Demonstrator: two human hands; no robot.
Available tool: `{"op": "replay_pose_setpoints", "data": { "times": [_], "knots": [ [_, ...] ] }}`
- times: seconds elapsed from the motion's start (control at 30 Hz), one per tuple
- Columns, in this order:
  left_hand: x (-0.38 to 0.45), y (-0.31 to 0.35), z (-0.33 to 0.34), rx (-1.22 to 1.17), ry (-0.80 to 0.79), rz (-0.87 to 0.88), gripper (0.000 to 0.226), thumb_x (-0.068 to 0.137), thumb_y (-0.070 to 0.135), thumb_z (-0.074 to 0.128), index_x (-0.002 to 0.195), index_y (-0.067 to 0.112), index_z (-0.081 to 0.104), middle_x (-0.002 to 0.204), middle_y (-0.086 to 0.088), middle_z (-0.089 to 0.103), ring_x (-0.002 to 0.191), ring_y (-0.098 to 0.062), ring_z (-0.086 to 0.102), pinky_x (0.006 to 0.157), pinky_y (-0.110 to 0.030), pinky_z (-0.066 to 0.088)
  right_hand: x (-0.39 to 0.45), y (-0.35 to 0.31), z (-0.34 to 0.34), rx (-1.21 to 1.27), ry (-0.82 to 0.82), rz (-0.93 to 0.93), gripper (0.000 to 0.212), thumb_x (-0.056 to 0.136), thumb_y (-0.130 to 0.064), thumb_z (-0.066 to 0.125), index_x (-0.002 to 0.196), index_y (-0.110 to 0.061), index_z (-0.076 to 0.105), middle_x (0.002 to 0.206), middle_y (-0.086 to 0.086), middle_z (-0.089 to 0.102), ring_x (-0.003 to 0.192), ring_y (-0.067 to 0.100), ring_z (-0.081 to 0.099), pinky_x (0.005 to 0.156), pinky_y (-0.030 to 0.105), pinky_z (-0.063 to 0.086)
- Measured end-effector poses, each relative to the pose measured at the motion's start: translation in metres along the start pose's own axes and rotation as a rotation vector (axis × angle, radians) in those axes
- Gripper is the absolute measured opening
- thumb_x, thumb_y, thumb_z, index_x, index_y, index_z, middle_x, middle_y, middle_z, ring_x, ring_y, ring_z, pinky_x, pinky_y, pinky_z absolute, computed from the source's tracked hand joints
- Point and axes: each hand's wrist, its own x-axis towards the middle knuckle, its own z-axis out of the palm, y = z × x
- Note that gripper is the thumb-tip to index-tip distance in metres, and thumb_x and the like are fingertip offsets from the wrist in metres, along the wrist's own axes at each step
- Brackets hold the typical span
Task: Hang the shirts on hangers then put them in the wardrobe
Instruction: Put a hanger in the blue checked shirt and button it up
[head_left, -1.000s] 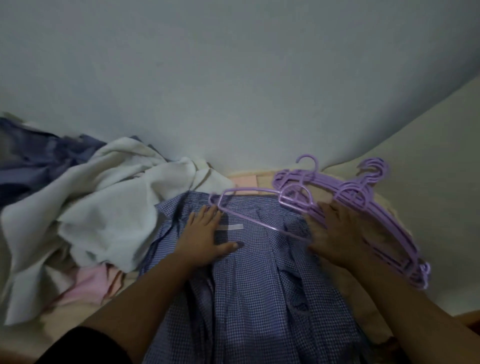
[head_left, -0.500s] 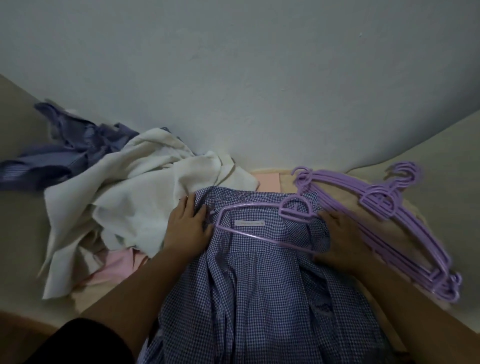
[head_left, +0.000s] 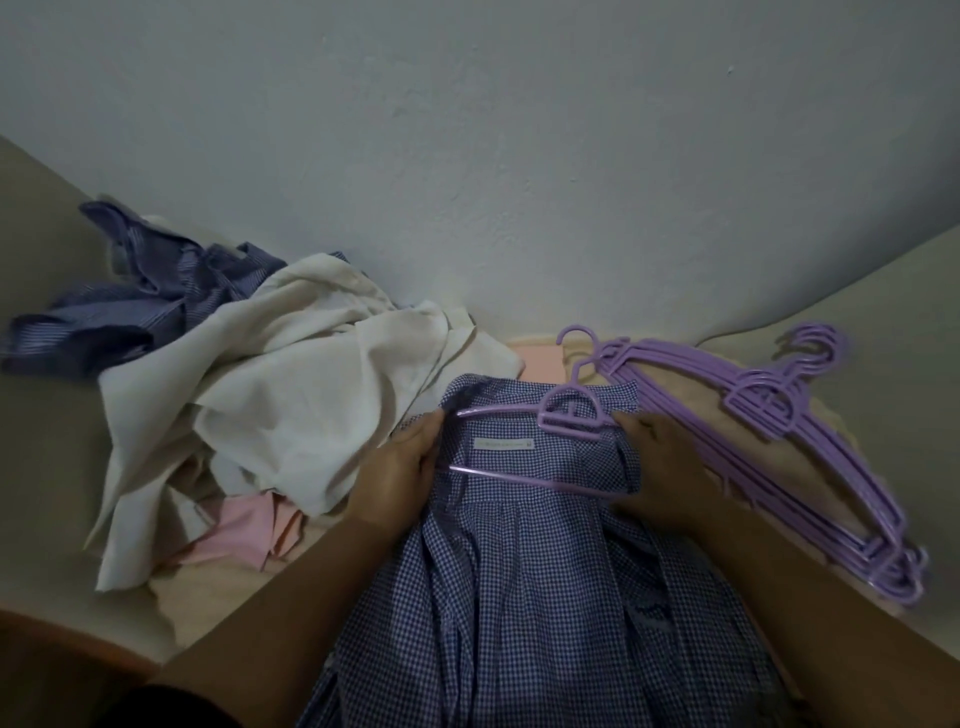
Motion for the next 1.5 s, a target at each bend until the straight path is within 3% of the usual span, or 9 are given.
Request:
{"op": "replay_pose_setpoints", "data": {
  "times": [0.1,0.23,0.43,0.57,0.8,0.93,1.13,1.27,1.5],
  "knots": [
    [-0.007,0.010,0.007,-0.044,-0.031,-0.079,0.054,0.092,0.009,0.059,0.142,0.021,0.043,0.131,-0.003,0.061,0.113,-0.019,0.061,0.096,-0.020,0.041,0.002,-0.008,0.004,0.001,0.011,-0.031,0.105,0.063,-0.053,0.079,0.146,-0.016,0.027,0.141,0.010,0.033,0.129,0.028,0.031,0.107,0.037,0.024],
    [-0.011,0.012,0.013,-0.040,-0.047,-0.189,0.062,0.095,0.020,0.056,0.147,0.029,0.024,0.106,-0.009,0.072,0.089,-0.025,0.067,0.077,-0.030,0.052,0.005,-0.020,0.003,-0.013,0.006,-0.050,0.105,0.062,-0.058,0.076,0.146,-0.019,0.026,0.141,0.007,0.032,0.127,0.026,0.032,0.105,0.035,0.026],
    [-0.015,0.010,0.003,-0.189,0.079,-0.178,0.062,0.089,0.045,0.041,0.145,0.038,0.016,0.086,-0.003,0.072,0.073,-0.023,0.066,0.068,-0.040,0.056,0.010,-0.023,0.005,-0.043,-0.047,-0.026,0.102,0.065,-0.050,0.078,0.147,-0.020,0.024,0.143,0.005,0.030,0.128,0.023,0.030,0.106,0.031,0.026],
    [-0.008,0.016,-0.007,-0.225,0.206,-0.238,0.058,0.096,0.018,0.055,0.147,0.027,0.028,0.079,-0.003,0.068,0.071,-0.024,0.065,0.069,-0.034,0.053,0.014,-0.013,0.006,-0.070,-0.086,-0.008,0.100,0.067,-0.047,0.079,0.146,-0.020,0.025,0.143,0.005,0.030,0.130,0.024,0.029,0.108,0.033,0.025],
    [0.009,0.017,-0.018,-0.180,0.183,-0.302,0.052,0.098,0.019,0.051,0.147,0.022,0.034,0.089,0.006,0.065,0.078,-0.015,0.061,0.074,-0.027,0.048,0.013,0.000,-0.009,-0.088,-0.111,-0.079,0.094,0.069,-0.040,0.079,0.145,-0.024,0.026,0.143,0.004,0.030,0.131,0.022,0.028,0.108,0.032,0.025],
    [0.008,0.022,-0.020,-0.156,0.175,-0.288,0.052,0.098,0.019,0.050,0.148,0.021,0.034,0.101,-0.003,0.071,0.080,-0.015,0.061,0.074,-0.024,0.044,0.011,-0.010,-0.007,-0.145,-0.087,-0.123,0.093,0.071,-0.039,0.078,0.146,-0.025,0.025,0.143,0.002,0.032,0.128,0.021,0.032,0.106,0.032,0.028],
    [0.009,0.024,-0.032,-0.151,0.302,-0.282,0.052,0.097,0.016,0.052,0.147,0.020,0.037,0.120,-0.006,0.067,0.100,-0.025,0.065,0.081,-0.021,0.041,0.002,-0.018,-0.007,-0.228,0.070,0.008,0.089,0.068,-0.045,0.078,0.141,-0.025,0.033,0.137,0.004,0.040,0.121,0.026,0.042,0.099,0.039,0.038],
    [0.015,0.032,-0.035,-0.134,0.285,-0.244,0.051,0.098,0.018,0.052,0.147,0.022,0.036,0.120,-0.004,0.067,0.100,-0.023,0.064,0.080,-0.021,0.041,-0.004,-0.022,-0.008,-0.168,0.156,0.125,0.096,0.066,-0.066,0.071,0.142,-0.021,0.032,0.138,0.007,0.038,0.123,0.032,0.039,0.098,0.044,0.037],
    [0.013,0.038,-0.021,-0.137,0.199,-0.290,0.051,0.098,0.023,0.050,0.147,0.026,0.036,0.106,-0.005,0.071,0.090,-0.024,0.064,0.074,-0.025,0.043,-0.008,-0.019,-0.004,-0.113,0.078,0.048,0.100,0.059,-0.068,0.073,0.140,-0.022,0.037,0.135,0.008,0.041,0.120,0.031,0.043,0.099,0.045,0.038]
  ]
}}
